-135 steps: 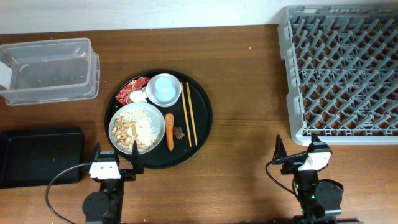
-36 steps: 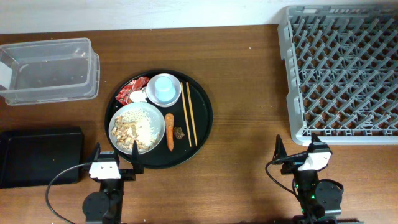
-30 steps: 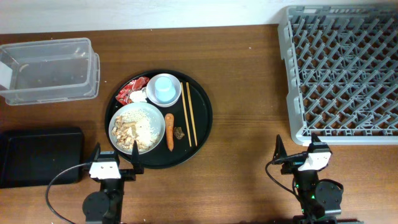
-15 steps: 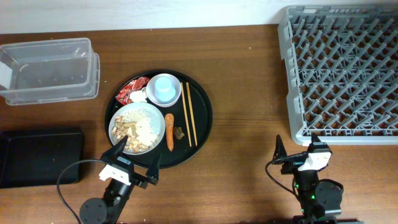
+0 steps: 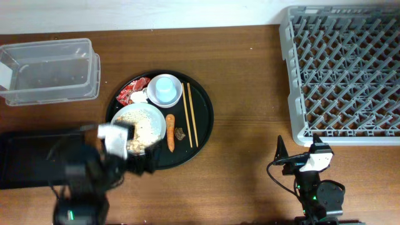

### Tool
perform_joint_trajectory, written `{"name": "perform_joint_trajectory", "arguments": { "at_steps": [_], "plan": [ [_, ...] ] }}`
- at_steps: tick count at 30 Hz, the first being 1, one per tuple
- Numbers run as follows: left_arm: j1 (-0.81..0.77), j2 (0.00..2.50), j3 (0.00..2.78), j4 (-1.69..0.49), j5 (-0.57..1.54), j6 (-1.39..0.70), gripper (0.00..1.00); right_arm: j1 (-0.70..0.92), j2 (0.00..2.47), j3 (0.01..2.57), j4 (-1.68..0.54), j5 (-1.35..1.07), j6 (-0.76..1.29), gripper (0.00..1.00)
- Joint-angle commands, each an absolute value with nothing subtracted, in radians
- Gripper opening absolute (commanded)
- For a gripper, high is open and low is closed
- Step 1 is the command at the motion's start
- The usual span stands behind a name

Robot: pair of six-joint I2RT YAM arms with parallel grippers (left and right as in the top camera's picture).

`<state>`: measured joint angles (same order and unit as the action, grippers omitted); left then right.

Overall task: Sort waste into correct bins and load items into the dishwasher rack
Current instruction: 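Move the left gripper over the tray to the white plate rim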

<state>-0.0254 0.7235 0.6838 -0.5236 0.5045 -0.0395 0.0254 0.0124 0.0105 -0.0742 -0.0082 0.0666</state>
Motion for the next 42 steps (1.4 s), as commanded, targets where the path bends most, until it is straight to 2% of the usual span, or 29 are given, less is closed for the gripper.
{"name": "perform_joint_trajectory", "arguments": {
  "at_steps": [1,3,5,9,11,20,29,30,31,32,42],
  "plan": [
    [-0.021,0.936,0.866,-0.572,0.662,0.001,0.99,0.019,0.007,0.006,-0.079,0.001,0.059,0.98],
    [-0.021,1.007,0.915,-0.574,0.729,0.001,0.99,0.019,0.007,0.006,-0.079,0.002,0.059,0.98],
    [-0.026,1.082,0.971,-0.613,0.709,-0.018,0.99,0.019,0.007,0.006,-0.079,0.001,0.059,0.98],
    [-0.104,1.208,1.103,-0.839,0.283,-0.117,0.99,0.019,0.007,0.006,-0.079,0.001,0.059,0.98],
    [-0.164,1.259,1.151,-0.899,0.133,-0.119,0.99,0.019,0.007,0.006,-0.079,0.001,0.059,0.98],
    [-0.262,1.374,1.158,-0.890,0.194,-0.119,0.99,0.019,0.007,0.006,-0.079,0.001,0.059,0.98],
    [-0.262,1.561,1.157,-1.044,0.017,-0.190,0.99,0.019,0.007,0.006,-0.079,0.001,0.059,0.98],
    [-0.262,1.583,1.157,-1.040,0.010,-0.200,0.94,0.019,0.007,0.006,-0.079,0.002,0.059,0.98],
    [-0.262,1.604,1.157,-1.036,-0.003,-0.212,0.84,0.019,0.007,0.006,-0.079,0.001,0.059,0.98],
    [-0.262,1.621,1.157,-1.034,-0.018,-0.221,0.81,0.019,0.007,0.006,-0.079,0.001,0.059,0.98],
    [-0.262,1.720,1.156,-0.966,-0.027,-0.223,0.74,0.019,0.007,0.006,-0.079,0.002,0.059,0.98]
  ]
}}
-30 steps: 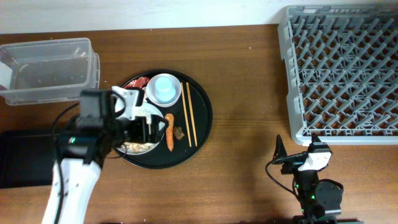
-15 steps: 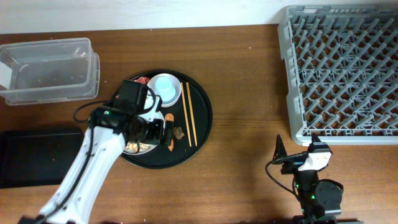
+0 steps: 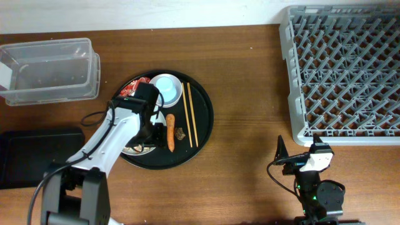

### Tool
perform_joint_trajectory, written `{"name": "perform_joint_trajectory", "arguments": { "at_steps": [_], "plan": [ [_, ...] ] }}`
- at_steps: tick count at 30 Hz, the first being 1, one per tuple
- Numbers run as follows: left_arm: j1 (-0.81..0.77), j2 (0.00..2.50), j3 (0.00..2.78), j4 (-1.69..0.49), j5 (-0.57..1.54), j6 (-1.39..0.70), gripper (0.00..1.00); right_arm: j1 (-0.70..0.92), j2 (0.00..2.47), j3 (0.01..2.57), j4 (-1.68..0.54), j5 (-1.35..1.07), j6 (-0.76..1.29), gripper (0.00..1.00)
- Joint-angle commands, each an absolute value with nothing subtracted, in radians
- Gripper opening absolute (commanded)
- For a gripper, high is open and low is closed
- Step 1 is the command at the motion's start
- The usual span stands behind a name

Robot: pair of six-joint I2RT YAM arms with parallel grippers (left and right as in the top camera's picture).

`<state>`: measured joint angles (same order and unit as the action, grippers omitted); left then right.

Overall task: Sort waste into correct bins and load items into the dishwasher rack
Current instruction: 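Move the left gripper over the tray to the white plate rim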

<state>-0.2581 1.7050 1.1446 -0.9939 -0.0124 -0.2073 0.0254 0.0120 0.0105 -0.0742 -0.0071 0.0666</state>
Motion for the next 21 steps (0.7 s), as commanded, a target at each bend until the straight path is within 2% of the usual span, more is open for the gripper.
{"name": "perform_joint_trajectory", "arguments": {
  "at_steps": [1,4,8,12,21],
  "plan": [
    [-0.262,1.721,1.156,-0.957,-0.027,-0.223,0.72,0.019,0.007,0.006,-0.079,0.002,0.059,0.98],
    [-0.287,1.723,1.137,-0.897,-0.065,-0.199,0.67,0.019,0.007,0.006,-0.079,0.001,0.059,0.98],
    [-0.347,1.723,1.102,-0.848,-0.070,-0.178,0.67,0.019,0.007,0.006,-0.079,0.002,0.059,0.98],
    [-0.412,1.723,1.079,-0.828,-0.194,-0.188,0.67,0.019,0.007,0.006,-0.079,0.001,0.059,0.98],
    [-0.361,1.723,1.079,-0.807,-0.196,-0.197,0.67,0.019,0.007,0.006,-0.079,0.002,0.059,0.98]
  ]
}}
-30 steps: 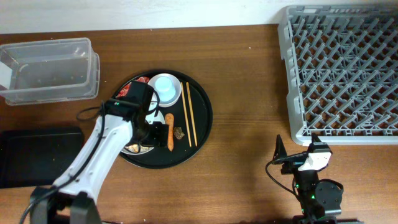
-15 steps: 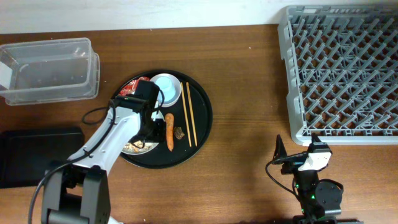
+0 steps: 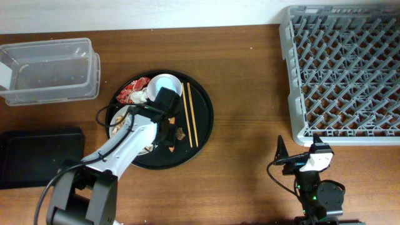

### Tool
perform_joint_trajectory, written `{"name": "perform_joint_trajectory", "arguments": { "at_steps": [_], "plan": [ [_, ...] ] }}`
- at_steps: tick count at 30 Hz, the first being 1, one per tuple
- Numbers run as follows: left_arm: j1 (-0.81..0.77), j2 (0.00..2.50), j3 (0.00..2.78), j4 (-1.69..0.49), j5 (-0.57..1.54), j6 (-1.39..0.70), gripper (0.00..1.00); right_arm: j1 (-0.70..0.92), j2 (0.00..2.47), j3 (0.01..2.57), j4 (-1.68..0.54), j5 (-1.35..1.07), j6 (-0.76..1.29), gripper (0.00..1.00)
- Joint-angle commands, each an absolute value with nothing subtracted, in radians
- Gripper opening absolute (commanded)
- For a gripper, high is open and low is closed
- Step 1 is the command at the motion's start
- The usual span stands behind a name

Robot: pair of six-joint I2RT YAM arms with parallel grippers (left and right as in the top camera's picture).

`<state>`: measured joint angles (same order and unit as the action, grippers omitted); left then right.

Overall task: Sort waste into correct bins and load items into the dishwasher rack
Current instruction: 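Move the left gripper over the tray to the white plate rim, then grasp the white plate rim with the left gripper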

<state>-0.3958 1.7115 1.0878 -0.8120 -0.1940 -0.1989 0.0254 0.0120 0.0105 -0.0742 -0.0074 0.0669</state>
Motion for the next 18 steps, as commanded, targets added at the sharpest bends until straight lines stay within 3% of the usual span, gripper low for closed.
{"name": "perform_joint_trajectory", "arguments": {
  "at_steps": [1,13,18],
  "plan": [
    [-0.354,1.723,1.079,-0.807,-0.182,-0.197,0.67,0.019,0.007,0.006,-0.079,0.001,0.059,0.98],
    [-0.345,1.757,1.079,-0.800,-0.152,-0.181,0.55,0.019,0.007,0.006,-0.079,0.001,0.059,0.98],
    [-0.346,1.758,1.079,-0.800,-0.077,-0.136,0.55,0.019,0.007,0.006,-0.079,0.002,0.059,0.98]
  ]
}}
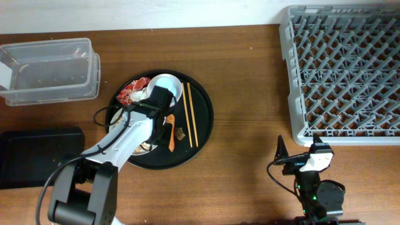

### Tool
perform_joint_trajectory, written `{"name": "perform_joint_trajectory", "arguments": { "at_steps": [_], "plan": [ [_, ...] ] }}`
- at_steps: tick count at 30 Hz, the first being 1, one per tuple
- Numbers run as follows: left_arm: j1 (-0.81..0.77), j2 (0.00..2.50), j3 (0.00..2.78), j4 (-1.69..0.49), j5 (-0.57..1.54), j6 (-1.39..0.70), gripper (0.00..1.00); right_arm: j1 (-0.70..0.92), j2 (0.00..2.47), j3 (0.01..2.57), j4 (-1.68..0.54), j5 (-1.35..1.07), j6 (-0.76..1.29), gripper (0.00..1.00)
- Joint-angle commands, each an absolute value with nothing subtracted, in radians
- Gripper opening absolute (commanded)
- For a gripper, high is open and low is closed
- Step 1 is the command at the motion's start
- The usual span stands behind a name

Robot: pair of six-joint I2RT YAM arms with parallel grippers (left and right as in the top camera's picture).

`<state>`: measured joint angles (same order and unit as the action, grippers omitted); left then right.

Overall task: Sort waste into correct bins and load items into the dishwasher rack
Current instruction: 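Grasp the white plate rim with the left gripper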

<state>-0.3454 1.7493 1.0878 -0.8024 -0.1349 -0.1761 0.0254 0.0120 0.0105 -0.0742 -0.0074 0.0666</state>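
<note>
A round black tray (pixel 204 125) holds a white-and-blue cup (pixel 169 84), a red wrapper (pixel 131 92), a plate of food scraps (pixel 120 122) partly hidden by my arm, an orange carrot (pixel 170 137), a brown scrap (pixel 180 132) and a pair of chopsticks (pixel 189 115). My left gripper (pixel 164 122) is low over the tray at the carrot's upper end, just below the cup. Its fingers are dark against the tray, so their state is unclear. My right gripper (pixel 297 147) rests at the front right, open and holding nothing.
A clear plastic bin (pixel 50 72) stands at the back left. A black bin (pixel 34 156) sits at the front left. The grey dishwasher rack (pixel 344 69) fills the back right. Bare wooden table lies between the tray and the rack.
My left gripper has shifted slightly up and left on the tray, from over the carrot's middle to its upper end. The carrot now shows beside it. The right arm is unchanged.
First my left gripper was blurred at the tray's front-left edge, over the plate. Then it stood over the tray's middle, beside the cup and carrot. After that it covered the carrot, and now it sits at the carrot's upper end. Nothing on the tray has moved.
</note>
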Motion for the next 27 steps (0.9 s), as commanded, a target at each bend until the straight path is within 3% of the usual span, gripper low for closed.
{"name": "perform_joint_trajectory", "arguments": {
  "at_steps": [1,27],
  "plan": [
    [-0.346,1.758,1.079,-0.800,-0.078,-0.133,0.55,0.019,0.007,0.006,-0.079,0.002,0.059,0.98],
    [-0.380,1.758,1.029,-0.753,-0.120,-0.073,0.55,0.019,0.007,0.006,-0.079,0.001,0.059,0.98]
  ]
}}
